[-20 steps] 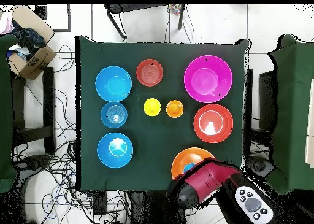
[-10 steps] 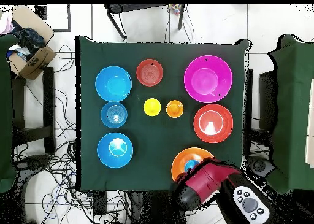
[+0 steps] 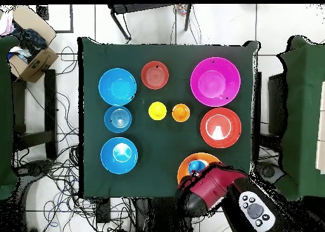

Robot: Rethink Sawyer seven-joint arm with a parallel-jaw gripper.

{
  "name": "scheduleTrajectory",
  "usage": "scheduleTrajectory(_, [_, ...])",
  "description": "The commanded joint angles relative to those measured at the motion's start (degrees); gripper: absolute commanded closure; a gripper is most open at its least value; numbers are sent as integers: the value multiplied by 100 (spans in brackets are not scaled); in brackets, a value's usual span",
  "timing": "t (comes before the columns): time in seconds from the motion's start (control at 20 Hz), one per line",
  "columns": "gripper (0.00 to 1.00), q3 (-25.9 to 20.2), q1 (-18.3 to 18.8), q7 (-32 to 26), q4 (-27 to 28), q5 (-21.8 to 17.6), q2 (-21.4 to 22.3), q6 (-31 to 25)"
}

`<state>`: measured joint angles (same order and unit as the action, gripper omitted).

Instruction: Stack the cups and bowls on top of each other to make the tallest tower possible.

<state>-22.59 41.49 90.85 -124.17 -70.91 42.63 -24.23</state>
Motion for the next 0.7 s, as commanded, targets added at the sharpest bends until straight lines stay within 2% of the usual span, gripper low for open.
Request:
scheduleTrajectory(0.05, [100, 103, -252, 543, 548, -223, -241, 335])
scheduleTrajectory(0.5, [100, 103, -241, 367, 540, -129, -233, 387])
scheduleTrajectory(0.7, [100, -3, -214, 406, 464, -80, -228, 627])
